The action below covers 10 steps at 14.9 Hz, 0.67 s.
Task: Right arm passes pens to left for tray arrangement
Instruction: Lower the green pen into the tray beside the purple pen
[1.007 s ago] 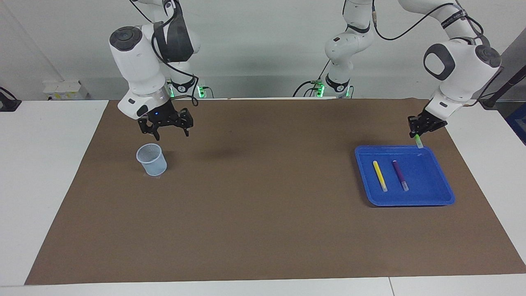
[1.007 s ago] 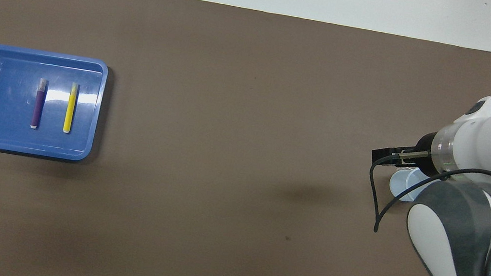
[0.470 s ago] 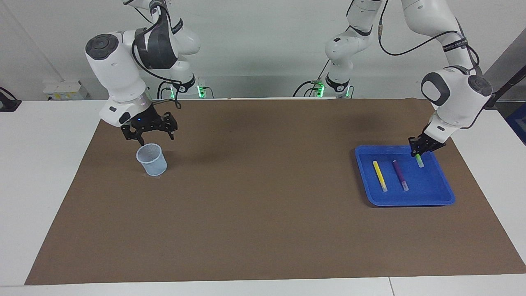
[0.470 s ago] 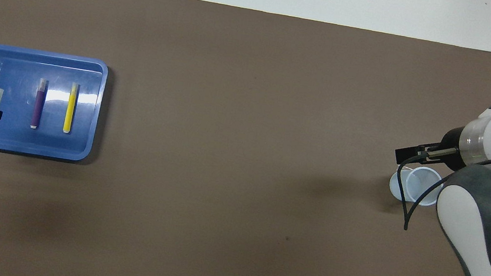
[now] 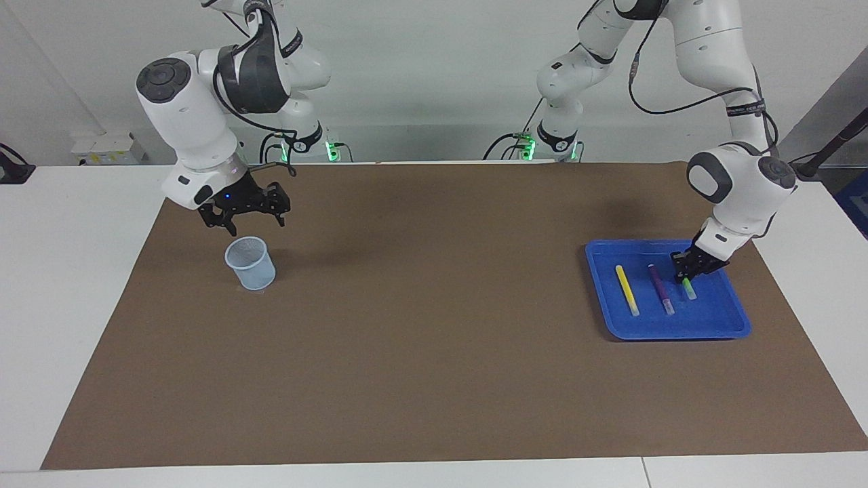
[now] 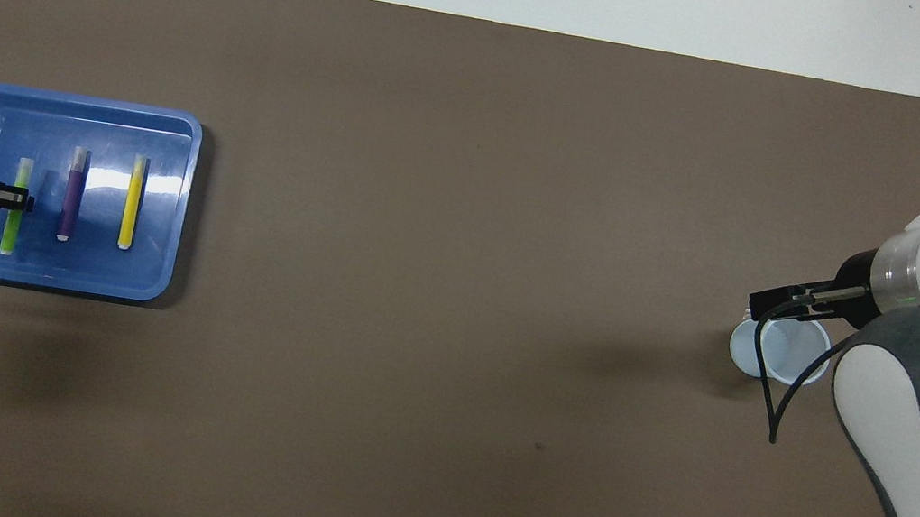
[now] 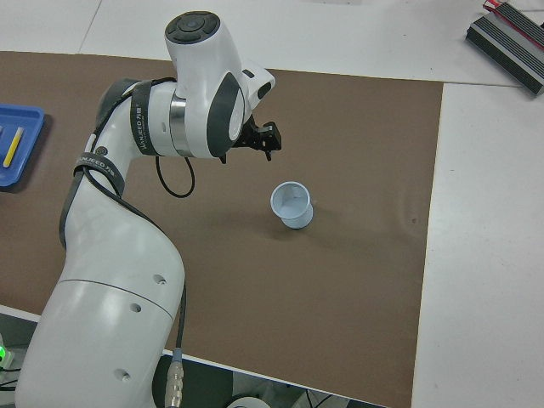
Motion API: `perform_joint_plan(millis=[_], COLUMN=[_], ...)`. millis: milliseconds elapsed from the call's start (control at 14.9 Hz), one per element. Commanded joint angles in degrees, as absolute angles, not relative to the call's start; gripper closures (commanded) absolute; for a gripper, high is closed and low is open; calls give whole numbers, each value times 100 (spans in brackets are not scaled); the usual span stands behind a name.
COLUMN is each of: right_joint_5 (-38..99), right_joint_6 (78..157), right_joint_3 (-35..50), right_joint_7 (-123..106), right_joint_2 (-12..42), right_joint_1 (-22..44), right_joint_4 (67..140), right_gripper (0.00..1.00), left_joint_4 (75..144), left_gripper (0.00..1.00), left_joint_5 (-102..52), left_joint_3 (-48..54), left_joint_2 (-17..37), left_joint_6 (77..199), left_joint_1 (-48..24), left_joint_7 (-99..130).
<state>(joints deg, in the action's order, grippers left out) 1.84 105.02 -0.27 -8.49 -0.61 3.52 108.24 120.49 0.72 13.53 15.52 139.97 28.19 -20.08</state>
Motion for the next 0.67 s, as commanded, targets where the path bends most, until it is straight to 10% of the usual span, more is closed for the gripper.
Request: perform_joint_plan(millis=[0,134,336,604], right_joint_5=[88,88,79,62], right_joint_6=[10345,10353,10459,10232], right_joint_3=[-53,-53,-53,-79], right_joint_7=[-975,-993,-1063,-1063], right_joint_2=[-132,-132,-97,-114], right_joint_1=[343,316,316,325], right_joint_4=[10854,10854,10784,10496], right_gripper=[0,0,0,0], left_joint_4=[12094,12085,12050,11997], left_gripper=[100,99,8,0], left_joint_5=[185,185,185,185], left_joint_3=[1389,1389,1389,1389], left_joint_2=[1652,1670,1679,1679], left_joint_6=[14378,14396,14388,14370], left_joint_1=[2892,2883,2874,2865], left_joint_7=[-2039,-2065,-2030,-2021])
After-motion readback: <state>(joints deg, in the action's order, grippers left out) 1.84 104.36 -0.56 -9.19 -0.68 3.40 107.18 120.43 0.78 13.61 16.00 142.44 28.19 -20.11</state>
